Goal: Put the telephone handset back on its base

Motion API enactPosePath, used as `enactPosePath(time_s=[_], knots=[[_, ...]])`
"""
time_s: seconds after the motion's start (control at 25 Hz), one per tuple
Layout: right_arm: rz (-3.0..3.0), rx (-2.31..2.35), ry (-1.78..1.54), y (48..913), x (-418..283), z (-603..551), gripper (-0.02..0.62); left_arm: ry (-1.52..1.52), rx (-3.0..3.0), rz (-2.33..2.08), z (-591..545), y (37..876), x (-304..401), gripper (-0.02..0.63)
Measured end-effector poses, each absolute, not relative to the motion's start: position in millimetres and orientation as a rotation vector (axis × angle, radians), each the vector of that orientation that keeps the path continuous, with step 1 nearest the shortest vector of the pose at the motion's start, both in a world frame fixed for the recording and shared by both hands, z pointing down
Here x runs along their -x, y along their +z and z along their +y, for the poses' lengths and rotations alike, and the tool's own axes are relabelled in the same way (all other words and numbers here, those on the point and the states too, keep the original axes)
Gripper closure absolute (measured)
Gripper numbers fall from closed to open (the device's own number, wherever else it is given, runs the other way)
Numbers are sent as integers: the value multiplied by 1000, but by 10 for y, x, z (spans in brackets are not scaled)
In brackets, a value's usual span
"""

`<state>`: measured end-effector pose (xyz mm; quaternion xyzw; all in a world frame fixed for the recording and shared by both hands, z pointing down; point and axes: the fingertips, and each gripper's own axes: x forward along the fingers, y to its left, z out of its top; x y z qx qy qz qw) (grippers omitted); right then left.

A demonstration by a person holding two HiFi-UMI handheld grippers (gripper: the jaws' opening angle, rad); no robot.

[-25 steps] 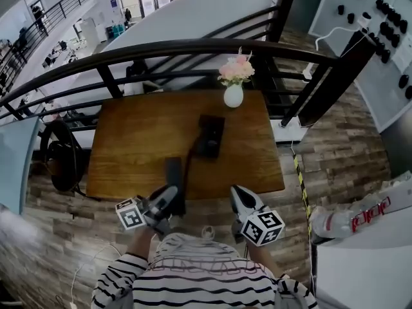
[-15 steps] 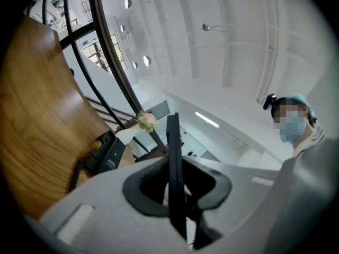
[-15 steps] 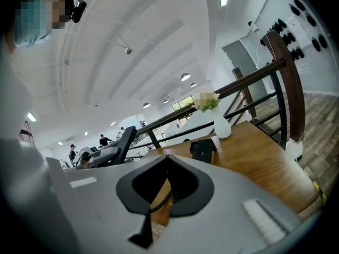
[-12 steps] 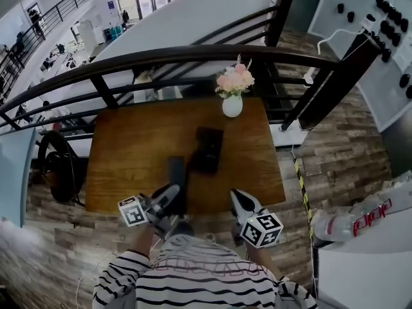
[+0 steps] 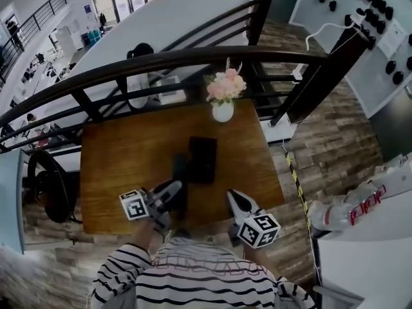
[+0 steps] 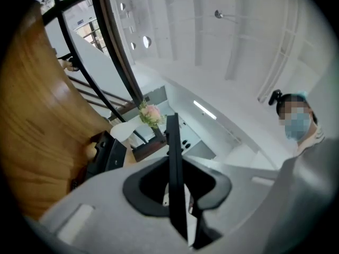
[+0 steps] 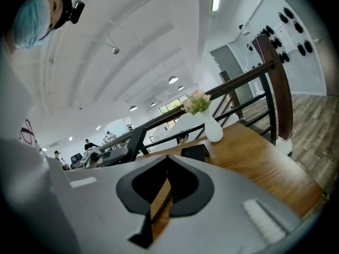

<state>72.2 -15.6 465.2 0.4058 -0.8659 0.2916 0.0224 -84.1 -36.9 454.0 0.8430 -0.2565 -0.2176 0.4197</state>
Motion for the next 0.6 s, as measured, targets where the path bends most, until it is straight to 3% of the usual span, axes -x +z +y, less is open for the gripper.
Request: enactPosePath(time_s=[0.6], knots=[[-2564,-1322,955,4881,-502,-578,594,-489,-2084,-560,-1288,5081,971,537]])
